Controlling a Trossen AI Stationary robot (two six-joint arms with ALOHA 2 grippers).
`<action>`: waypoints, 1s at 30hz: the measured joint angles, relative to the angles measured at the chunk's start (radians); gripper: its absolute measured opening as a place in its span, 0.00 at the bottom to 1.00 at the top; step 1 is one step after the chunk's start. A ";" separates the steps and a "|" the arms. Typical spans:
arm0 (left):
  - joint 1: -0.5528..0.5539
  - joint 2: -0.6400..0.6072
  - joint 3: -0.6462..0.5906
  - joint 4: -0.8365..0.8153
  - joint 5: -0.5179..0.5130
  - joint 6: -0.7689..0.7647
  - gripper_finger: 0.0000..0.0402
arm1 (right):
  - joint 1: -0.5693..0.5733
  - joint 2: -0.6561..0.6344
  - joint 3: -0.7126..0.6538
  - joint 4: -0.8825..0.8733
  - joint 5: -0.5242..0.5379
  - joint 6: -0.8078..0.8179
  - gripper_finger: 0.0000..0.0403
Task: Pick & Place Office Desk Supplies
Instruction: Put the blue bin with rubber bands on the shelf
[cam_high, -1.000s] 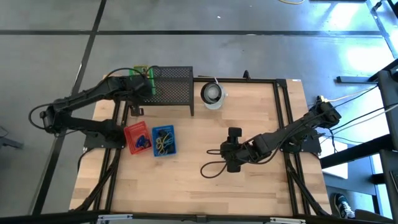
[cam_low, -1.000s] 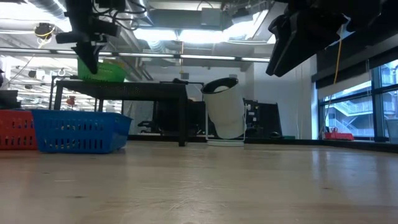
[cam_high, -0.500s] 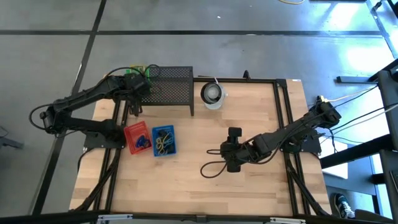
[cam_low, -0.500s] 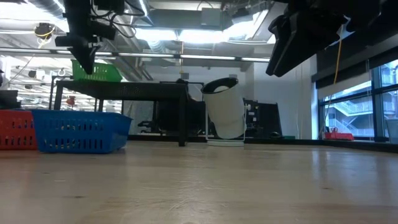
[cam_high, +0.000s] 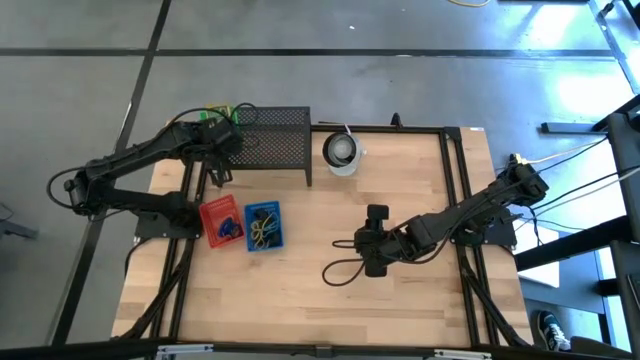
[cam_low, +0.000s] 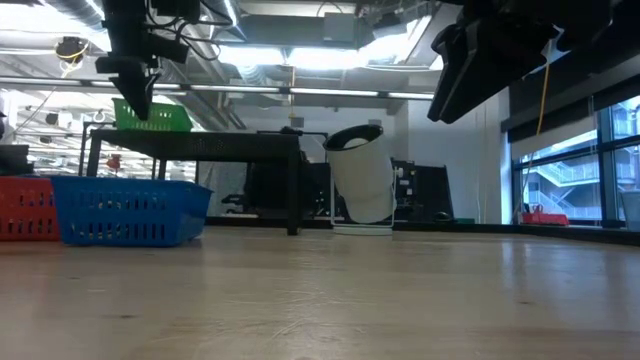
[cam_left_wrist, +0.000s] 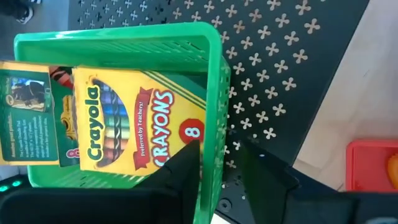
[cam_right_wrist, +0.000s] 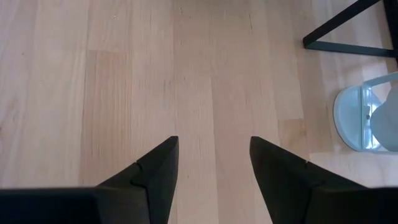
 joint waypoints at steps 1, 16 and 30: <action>0.000 0.000 0.000 0.000 -0.002 -0.006 0.27 | 0.000 0.000 0.000 0.000 0.000 0.000 0.50; 0.000 0.000 0.073 -0.002 -0.009 -0.016 0.34 | 0.000 0.000 0.000 0.000 0.000 -0.003 0.50; -0.184 0.010 0.191 0.242 0.335 -0.293 0.34 | -0.001 0.000 0.000 0.000 0.000 -0.004 0.50</action>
